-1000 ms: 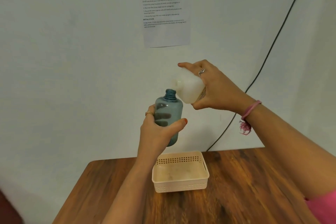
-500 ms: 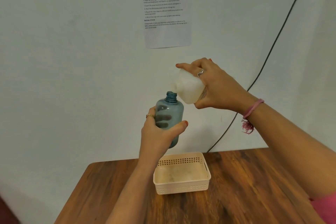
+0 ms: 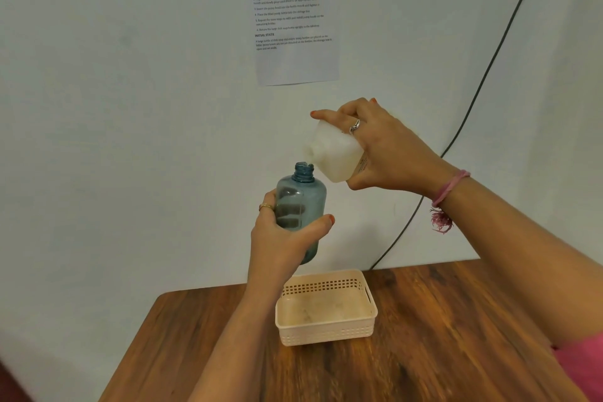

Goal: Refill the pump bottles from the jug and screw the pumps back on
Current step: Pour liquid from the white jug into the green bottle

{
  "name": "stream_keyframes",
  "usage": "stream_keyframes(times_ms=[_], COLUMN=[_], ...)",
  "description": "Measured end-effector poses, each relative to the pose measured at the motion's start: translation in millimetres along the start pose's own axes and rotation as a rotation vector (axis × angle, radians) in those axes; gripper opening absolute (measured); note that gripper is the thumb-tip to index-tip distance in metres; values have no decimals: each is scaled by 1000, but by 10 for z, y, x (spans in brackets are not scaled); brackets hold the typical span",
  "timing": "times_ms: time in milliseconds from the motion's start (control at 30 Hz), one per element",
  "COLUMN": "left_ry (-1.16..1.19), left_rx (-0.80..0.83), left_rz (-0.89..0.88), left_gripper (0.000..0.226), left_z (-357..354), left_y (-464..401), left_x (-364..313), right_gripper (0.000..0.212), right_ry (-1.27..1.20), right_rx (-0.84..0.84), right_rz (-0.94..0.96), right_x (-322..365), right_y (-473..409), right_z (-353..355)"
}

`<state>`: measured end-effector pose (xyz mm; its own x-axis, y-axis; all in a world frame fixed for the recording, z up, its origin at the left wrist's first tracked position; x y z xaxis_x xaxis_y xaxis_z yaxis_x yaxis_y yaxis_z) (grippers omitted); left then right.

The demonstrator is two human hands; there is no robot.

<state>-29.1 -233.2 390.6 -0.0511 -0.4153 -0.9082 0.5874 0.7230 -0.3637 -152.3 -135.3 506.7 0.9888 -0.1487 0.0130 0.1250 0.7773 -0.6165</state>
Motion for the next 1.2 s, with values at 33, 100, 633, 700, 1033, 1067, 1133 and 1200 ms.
stream_keyframes(times_ms=[33, 100, 633, 700, 1033, 1067, 1133, 1200], left_ry=[3, 6, -26, -24, -12, -12, -11, -8], left_rx=[1, 2, -3, -4, -5, -7, -9, -10], left_rz=[0, -1, 4, 0, 0, 0, 2, 3], left_gripper=[70, 69, 75, 76, 74, 74, 75, 75], left_z=[3, 10, 16, 8, -28, -28, -27, -27], left_y=[4, 9, -4, -7, -15, -17, -16, -18], left_x=[-4, -9, 52, 55, 70, 74, 77, 78], right_gripper=[104, 104, 104, 103, 103, 103, 103, 102], right_ry=[5, 7, 20, 12, 24, 23, 20, 24], right_rx=[1, -3, 4, 4, 18, 18, 16, 12], right_rz=[1, 3, 8, 6, 6, 7, 9, 13], right_x=[1, 2, 1, 3, -3, -3, -2, 0], right_y=[0, 1, 21, 24, 33, 31, 29, 26], right_z=[3, 8, -25, -18, -17, -20, -21, -22])
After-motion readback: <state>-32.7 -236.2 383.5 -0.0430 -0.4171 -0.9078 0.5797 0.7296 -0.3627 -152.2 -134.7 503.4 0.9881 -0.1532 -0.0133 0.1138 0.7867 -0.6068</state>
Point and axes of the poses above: each hand's wrist, its own y-axis away from the middle knuckle, its own z-axis out of the back of the hand, x = y × z, the point moved 6 cm from there along -y, towards the middle knuckle, and after that the axes turned 9 degrees about -y, right-handed, at the moved point
